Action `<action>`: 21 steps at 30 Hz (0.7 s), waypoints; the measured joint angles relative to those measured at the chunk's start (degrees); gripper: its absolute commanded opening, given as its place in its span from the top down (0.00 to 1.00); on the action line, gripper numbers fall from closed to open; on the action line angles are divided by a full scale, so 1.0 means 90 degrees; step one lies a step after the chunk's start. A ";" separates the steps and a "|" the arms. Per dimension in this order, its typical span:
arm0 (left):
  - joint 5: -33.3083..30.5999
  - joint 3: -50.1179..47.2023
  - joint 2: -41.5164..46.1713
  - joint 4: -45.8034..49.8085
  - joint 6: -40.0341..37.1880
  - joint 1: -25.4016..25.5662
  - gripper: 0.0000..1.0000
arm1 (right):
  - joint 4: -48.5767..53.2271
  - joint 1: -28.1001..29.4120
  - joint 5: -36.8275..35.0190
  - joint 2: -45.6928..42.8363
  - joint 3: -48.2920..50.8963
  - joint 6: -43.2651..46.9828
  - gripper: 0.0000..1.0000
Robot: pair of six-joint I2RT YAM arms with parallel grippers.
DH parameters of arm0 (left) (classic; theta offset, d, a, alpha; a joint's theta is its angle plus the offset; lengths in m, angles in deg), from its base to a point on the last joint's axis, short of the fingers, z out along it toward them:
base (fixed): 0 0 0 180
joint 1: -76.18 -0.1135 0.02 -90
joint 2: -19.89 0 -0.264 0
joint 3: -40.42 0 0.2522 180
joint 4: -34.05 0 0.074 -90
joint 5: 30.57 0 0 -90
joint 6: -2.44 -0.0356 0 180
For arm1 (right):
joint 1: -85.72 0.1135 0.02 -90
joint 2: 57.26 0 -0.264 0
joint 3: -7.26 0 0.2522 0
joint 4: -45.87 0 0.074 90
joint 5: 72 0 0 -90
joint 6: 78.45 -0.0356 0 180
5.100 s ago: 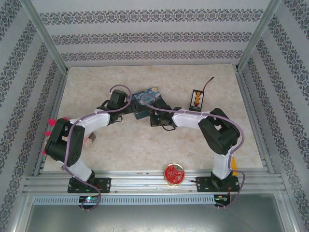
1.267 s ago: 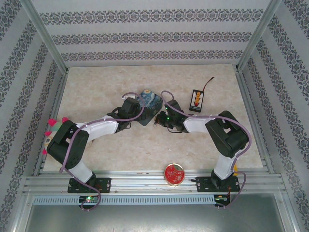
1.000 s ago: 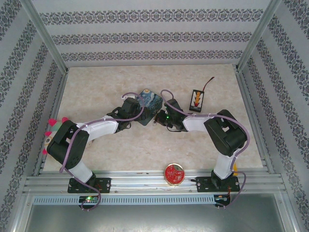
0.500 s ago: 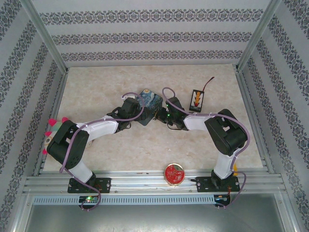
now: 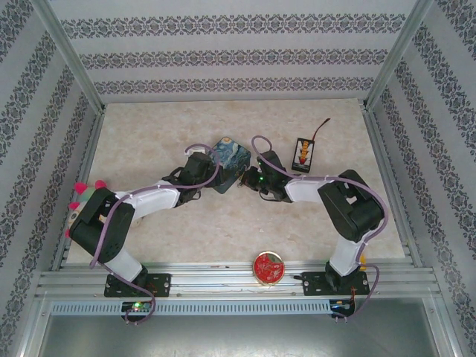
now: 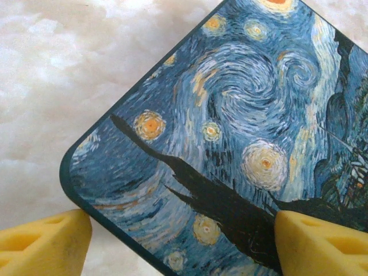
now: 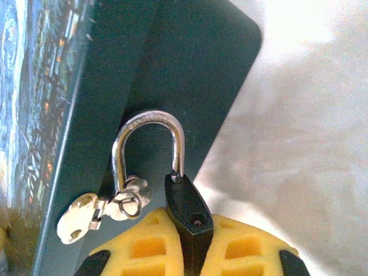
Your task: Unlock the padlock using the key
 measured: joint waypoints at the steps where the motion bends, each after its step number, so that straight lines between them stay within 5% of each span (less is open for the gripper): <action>1: 0.0046 -0.0036 0.0015 -0.0044 0.0024 -0.0027 0.23 | 0.0000 0.0000 -0.0022 -0.0097 0.0070 0.0000 1.00; 21: 0.1569 -0.0605 0.0187 -0.0831 0.0413 -0.1387 0.33 | 0.0775 0.0172 -0.1020 -0.2322 0.1479 0.0119 1.00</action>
